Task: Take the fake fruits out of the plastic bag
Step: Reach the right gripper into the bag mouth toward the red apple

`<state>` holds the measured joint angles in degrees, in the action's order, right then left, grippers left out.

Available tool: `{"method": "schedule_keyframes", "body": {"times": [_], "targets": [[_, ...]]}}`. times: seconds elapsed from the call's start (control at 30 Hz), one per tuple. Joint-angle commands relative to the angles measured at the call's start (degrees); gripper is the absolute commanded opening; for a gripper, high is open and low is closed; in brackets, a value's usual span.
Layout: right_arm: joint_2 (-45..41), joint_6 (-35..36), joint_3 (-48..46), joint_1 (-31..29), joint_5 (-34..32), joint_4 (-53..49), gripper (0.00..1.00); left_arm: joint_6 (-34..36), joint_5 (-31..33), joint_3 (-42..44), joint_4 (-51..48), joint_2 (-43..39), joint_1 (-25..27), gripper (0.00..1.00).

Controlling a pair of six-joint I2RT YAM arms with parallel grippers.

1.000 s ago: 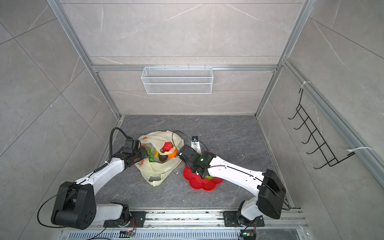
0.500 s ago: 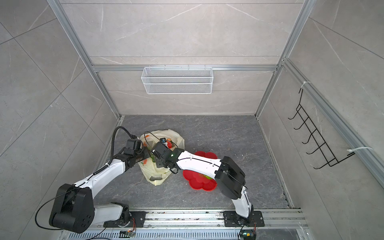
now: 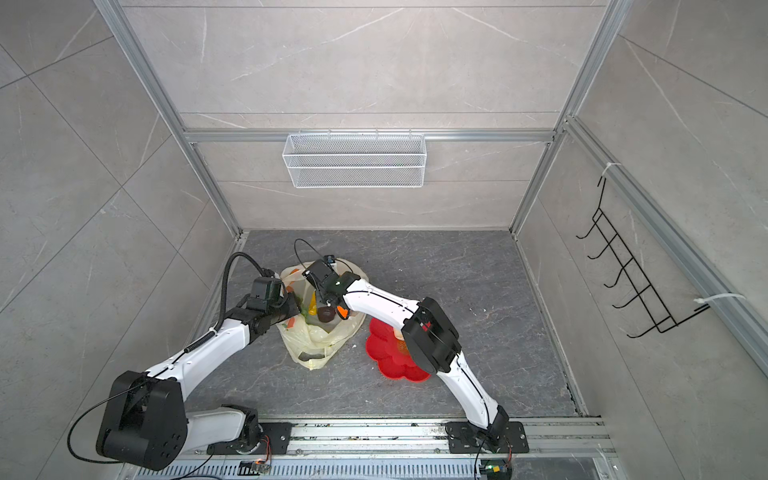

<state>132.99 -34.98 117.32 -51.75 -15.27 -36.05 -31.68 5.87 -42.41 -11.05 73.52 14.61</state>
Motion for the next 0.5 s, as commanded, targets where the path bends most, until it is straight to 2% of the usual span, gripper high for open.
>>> {"method": "schedule_keyframes", "body": {"times": [0.0,0.13,0.23,0.47], "targets": [[2.9,-1.4,5.5,0.1,-1.7,-6.5,0.61,1.1,0.1,0.2,1.6,-0.9,0.2,0.50],[7.5,-4.3,13.4,0.4,-2.0,-13.3,0.73,1.1,0.2,0.1,1.5,-0.6,0.2,0.51],[9.9,-5.1,17.3,0.4,-0.6,-15.3,0.79,1.0,0.3,0.0,1.5,-0.5,0.2,0.52],[13.6,-6.5,24.0,0.6,-2.3,-19.0,0.80,0.8,0.6,0.1,1.1,-0.8,0.2,0.53]]}}
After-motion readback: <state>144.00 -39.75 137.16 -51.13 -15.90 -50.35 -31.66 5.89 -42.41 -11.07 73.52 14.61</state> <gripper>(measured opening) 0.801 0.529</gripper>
